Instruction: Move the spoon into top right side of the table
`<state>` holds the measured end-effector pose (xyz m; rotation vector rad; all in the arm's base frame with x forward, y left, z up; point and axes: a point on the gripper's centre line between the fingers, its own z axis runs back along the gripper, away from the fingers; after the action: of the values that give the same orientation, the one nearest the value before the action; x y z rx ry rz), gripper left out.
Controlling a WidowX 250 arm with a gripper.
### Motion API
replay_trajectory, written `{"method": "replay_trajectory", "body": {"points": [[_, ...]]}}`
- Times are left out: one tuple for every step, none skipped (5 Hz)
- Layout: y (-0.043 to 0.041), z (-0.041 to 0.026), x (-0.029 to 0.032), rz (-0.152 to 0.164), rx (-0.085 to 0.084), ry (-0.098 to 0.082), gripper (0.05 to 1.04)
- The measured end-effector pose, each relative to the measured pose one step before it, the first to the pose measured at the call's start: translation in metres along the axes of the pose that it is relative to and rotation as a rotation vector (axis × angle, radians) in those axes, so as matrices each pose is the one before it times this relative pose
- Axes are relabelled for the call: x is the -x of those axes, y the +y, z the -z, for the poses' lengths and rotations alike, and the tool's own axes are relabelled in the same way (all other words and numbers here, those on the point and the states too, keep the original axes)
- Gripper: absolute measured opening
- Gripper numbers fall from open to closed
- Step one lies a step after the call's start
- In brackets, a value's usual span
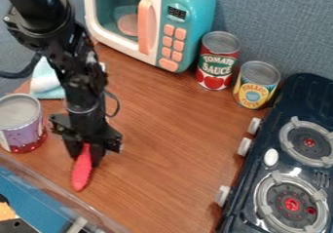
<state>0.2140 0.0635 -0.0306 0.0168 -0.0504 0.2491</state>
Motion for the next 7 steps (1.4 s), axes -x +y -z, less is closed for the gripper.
{"method": "replay_trajectory", "body": {"points": [[-0.00252, -0.00247, 0.00245, -0.0122, 0.0011, -0.0001, 0.373], [-0.01202, -0.01659, -0.00539, -0.0645, 0.0024, -0.0389, 0.373], [-0.02264, -0.02905, -0.0163, -0.1718, 0.0537, -0.0363, 0.372], [-0.02758, -0.02849, -0.01693, -0.2484, 0.0439, -0.0473, 0.372], [-0.03915, -0.00405, -0.01479, -0.1814, -0.0109, -0.0021, 0.372], [-0.03056, 0.01304, -0.00416, -0.1586, -0.0544, -0.0377, 0.372], [-0.02099, 0.00993, -0.00763, -0.1025, -0.019, -0.051, 0.372]]}}
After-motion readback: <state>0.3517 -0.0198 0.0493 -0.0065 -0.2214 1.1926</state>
